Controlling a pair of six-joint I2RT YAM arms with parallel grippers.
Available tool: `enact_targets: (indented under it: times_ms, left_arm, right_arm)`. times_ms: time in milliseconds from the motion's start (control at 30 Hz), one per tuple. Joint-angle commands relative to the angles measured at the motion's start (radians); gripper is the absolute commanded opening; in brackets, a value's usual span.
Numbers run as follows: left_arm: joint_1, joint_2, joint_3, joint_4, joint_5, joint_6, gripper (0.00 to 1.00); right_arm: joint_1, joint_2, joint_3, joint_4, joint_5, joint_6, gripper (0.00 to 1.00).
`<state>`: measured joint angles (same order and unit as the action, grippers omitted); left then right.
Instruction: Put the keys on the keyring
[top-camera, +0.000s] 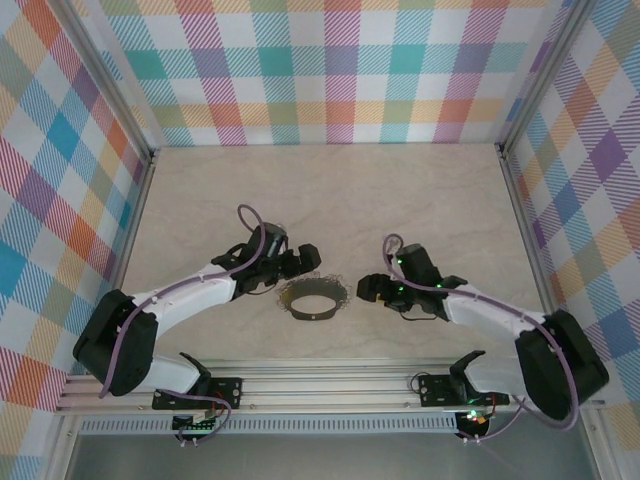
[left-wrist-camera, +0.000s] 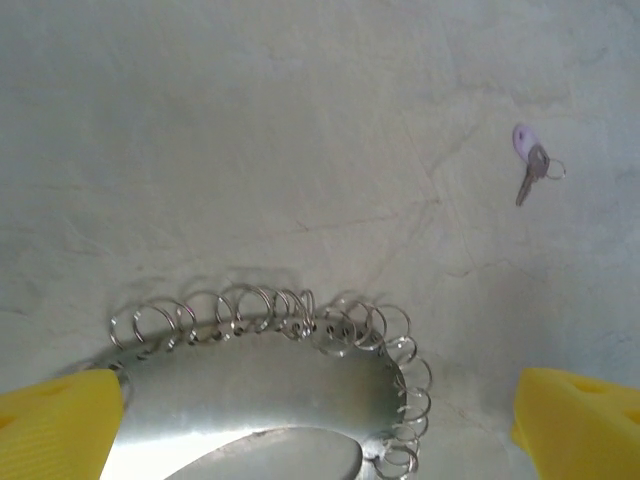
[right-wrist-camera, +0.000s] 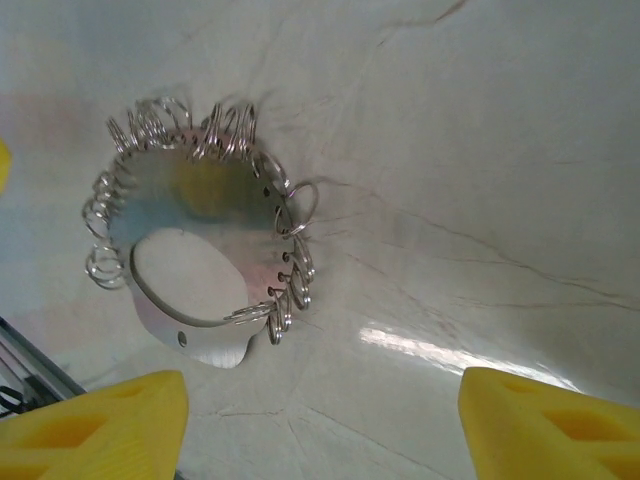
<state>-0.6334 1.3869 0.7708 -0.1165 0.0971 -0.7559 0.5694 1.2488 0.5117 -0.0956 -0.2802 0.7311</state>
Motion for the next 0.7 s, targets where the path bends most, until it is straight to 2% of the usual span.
enact_targets:
  times_ms: [0, 233, 367, 667]
  left_arm:
    - [-0.026, 0.004, -0.027, 0.058, 0.028, -0.047, 1.00]
    - [-0.035, 0.071, -0.058, 0.158, 0.079, -0.087, 1.00]
    - [-0.035, 0.118, -0.062, 0.221, 0.111, -0.104, 1.00]
    - [-0.025, 0.207, -0.033, 0.243, 0.099, -0.070, 1.00]
  right_arm:
    - [0.053, 0.057, 0.075, 0.048, 0.047, 0.016, 0.68]
    - [0.107, 0.159, 0.093, 0.106, 0.060, 0.035, 0.59]
    - [0.115, 0.205, 0.101, 0.131, 0.056, 0.039, 0.48]
    - [0.118, 0.281, 0.156, 0.141, 0.055, 0.036, 0.28]
